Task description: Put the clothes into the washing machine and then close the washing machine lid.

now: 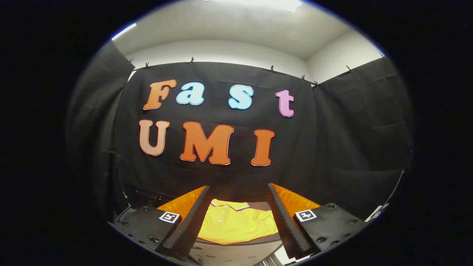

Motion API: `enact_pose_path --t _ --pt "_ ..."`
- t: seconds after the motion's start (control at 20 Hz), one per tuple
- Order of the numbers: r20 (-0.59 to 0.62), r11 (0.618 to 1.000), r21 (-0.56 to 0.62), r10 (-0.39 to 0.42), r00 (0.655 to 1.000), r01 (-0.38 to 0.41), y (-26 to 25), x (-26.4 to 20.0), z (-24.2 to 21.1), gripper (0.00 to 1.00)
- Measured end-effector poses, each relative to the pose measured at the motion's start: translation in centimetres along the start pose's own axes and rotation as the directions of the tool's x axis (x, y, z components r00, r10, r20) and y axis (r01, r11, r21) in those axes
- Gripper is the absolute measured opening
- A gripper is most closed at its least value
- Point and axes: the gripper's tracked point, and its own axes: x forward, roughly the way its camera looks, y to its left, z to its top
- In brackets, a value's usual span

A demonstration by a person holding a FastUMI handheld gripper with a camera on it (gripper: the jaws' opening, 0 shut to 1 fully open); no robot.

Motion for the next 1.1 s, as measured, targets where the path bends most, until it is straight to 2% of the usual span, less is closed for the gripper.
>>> enact_pose_path --t 0.3,0.5,0.8,1.1 --pt "-0.014 1.000 0.023 -0.007 1.000 0.007 1.7 -0.7 -1.6 0.98" --pt "-0.023 0.996 0.036 -0.079 0.997 0.080 1.1 -1.3 -2.3 0.98" --pt "-0.047 0.991 0.009 -0.130 0.990 0.130 2.3 -2.1 -2.1 0.98" --pt "-0.067 0.992 0.000 -0.129 0.989 0.129 3.0 -2.1 -2.7 0.98"
